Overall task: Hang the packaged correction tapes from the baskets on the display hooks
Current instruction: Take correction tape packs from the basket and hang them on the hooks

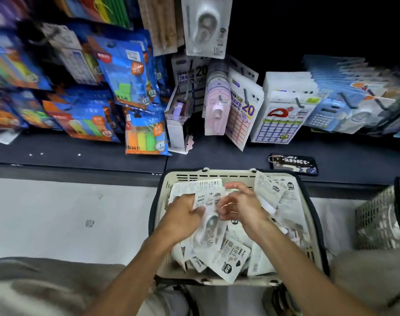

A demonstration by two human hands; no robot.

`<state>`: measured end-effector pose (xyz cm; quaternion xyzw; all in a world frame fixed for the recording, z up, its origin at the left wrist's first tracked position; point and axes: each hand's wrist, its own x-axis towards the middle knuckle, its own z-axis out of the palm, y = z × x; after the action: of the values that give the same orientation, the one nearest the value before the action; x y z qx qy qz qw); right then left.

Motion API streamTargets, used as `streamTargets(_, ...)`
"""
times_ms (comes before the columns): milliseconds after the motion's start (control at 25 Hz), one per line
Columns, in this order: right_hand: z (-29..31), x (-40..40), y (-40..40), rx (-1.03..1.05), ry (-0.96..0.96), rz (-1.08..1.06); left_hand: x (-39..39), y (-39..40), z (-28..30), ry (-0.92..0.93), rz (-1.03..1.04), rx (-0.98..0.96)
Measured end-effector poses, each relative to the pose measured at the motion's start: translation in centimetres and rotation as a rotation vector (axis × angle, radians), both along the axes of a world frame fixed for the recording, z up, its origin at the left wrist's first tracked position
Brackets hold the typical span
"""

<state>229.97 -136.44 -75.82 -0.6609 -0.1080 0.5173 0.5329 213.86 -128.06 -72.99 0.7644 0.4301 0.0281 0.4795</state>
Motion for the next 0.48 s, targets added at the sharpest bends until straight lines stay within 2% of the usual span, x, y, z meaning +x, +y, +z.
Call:
streamTargets(80,-2.4,-1.3,-1.1,-0.105,-0.719,0.467,-0.8,1.6,0.4,-0.037,0.192,0.061)
streamTargets(120,-3.6,-2.0,-1.4,-0.122,-0.970,0.720,-1.3,2.6,0.9,-0.109,0.294,0.028)
streamTargets(160,-4.7,-2.6,-1.4,-0.132,-1.119,0.928,-1.6,3.6,1.5,-0.211,0.387,-0.035)
streamTargets(200,-5.5,-3.1,-1.1,-0.116,-1.214,1.041,-2.0,4.5,1.9,-0.309,0.467,-0.105)
streamTargets(280,-5.9,-3.8,0.1,0.019,-1.266,1.011,-2.8,5.8,2.9,-0.412,0.577,-0.178)
streamTargets(320,-5.4,-3.9,0.7,0.117,-1.202,0.911,-3.2,6.1,3.1,-0.440,0.620,-0.194)
streamTargets(400,-3.8,-3.0,1.3,0.219,-0.978,0.664,-3.5,6.8,3.6,-0.525,0.724,-0.232)
streamTargets(480,-1.4,-0.5,1.0,0.155,-0.729,0.505,-3.5,7.7,3.9,-0.640,0.830,-0.263)
